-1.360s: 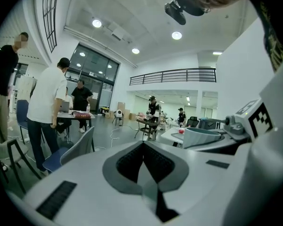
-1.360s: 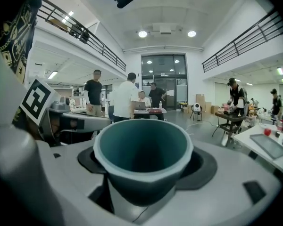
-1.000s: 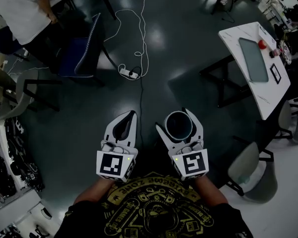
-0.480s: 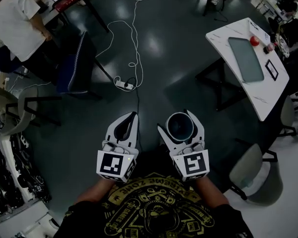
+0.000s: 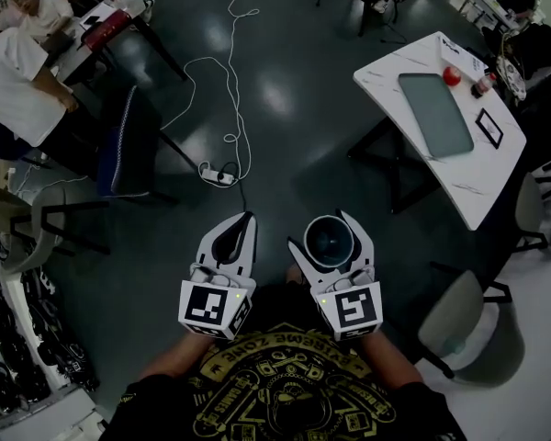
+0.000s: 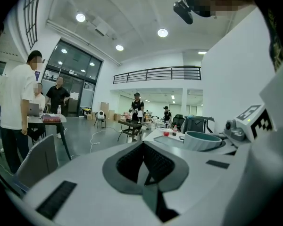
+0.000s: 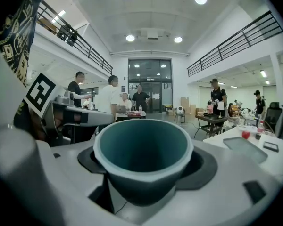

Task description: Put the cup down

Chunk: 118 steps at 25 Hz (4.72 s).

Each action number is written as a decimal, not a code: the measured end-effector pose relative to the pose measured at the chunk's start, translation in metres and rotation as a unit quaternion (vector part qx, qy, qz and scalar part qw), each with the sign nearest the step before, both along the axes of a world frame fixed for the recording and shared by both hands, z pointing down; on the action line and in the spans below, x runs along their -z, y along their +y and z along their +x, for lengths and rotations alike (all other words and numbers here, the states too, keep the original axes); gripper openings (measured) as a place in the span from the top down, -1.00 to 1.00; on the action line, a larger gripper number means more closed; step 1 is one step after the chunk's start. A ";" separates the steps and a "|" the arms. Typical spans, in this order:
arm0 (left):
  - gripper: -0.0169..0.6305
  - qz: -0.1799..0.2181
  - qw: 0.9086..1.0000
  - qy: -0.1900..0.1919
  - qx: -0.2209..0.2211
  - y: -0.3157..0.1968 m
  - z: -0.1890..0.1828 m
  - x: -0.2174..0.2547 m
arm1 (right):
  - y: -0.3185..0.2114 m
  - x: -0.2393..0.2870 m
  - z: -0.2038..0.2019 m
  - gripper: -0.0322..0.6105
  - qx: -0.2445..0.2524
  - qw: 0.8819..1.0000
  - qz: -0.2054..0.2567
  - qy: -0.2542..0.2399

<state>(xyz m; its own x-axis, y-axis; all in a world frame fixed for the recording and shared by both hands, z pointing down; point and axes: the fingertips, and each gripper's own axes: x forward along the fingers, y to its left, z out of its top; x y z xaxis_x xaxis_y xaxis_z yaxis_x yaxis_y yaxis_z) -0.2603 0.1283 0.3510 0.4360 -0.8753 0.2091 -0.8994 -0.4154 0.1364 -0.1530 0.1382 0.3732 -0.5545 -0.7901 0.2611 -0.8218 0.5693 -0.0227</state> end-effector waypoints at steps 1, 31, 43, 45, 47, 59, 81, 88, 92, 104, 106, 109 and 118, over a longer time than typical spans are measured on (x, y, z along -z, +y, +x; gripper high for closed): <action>0.92 0.000 1.000 -0.001 -0.003 -0.003 0.006 0.000 | -0.002 0.000 0.005 -0.30 -0.002 1.000 -0.001 -0.001; 0.92 -0.003 0.993 -0.007 -0.117 -0.025 0.124 -0.011 | -0.007 -0.014 0.119 -0.30 -0.118 0.993 -0.014 0.002; 0.92 -0.007 0.983 -0.003 -0.181 -0.076 0.171 -0.018 | -0.043 -0.019 0.155 -0.30 -0.171 0.985 -0.028 0.012; 0.92 -0.008 0.982 -0.007 -0.191 -0.085 0.179 -0.018 | -0.052 -0.017 0.161 -0.30 -0.180 0.983 -0.029 0.013; 0.92 -0.014 0.980 -0.013 -0.198 -0.094 0.186 -0.019 | -0.059 -0.018 0.167 -0.30 -0.189 0.981 -0.031 0.011; 0.92 -0.026 0.974 -0.010 -0.225 -0.162 0.206 -0.020 | -0.117 -0.018 0.183 -0.30 -0.221 0.974 -0.043 0.018; 0.92 -0.006 0.954 -0.001 -0.301 -0.256 0.241 -0.007 | -0.200 0.003 0.208 -0.30 -0.291 0.956 -0.030 0.035; 0.92 0.010 0.949 0.018 -0.314 -0.270 0.245 -0.006 | -0.214 0.005 0.207 -0.30 -0.301 0.952 -0.019 0.050; 0.92 0.013 0.948 0.030 -0.318 -0.274 0.249 -0.001 | -0.218 0.011 0.207 -0.30 -0.301 0.952 -0.020 0.055; 0.92 0.016 0.957 0.028 -0.287 -0.290 0.258 -0.004 | -0.239 0.001 0.219 -0.30 -0.272 0.961 -0.016 0.051; 0.92 0.017 0.959 0.027 -0.282 -0.293 0.262 -0.004 | -0.243 0.003 0.222 -0.30 -0.261 0.964 -0.014 0.055; 0.92 0.015 0.962 0.025 -0.273 -0.298 0.270 -0.005 | -0.250 0.005 0.229 -0.30 -0.247 0.967 -0.011 0.055; 0.92 0.012 0.966 0.016 -0.259 -0.318 0.314 -0.004 | -0.270 -0.001 0.276 -0.30 -0.238 0.970 -0.013 0.035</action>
<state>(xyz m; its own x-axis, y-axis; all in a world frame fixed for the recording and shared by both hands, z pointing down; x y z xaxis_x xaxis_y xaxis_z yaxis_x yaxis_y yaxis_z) 0.0538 -0.1897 0.3551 0.8226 -0.5422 0.1712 -0.5653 -0.8120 0.1449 0.1235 -0.1313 0.3743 -0.1077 -0.9449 0.3091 -0.9918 0.1238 0.0329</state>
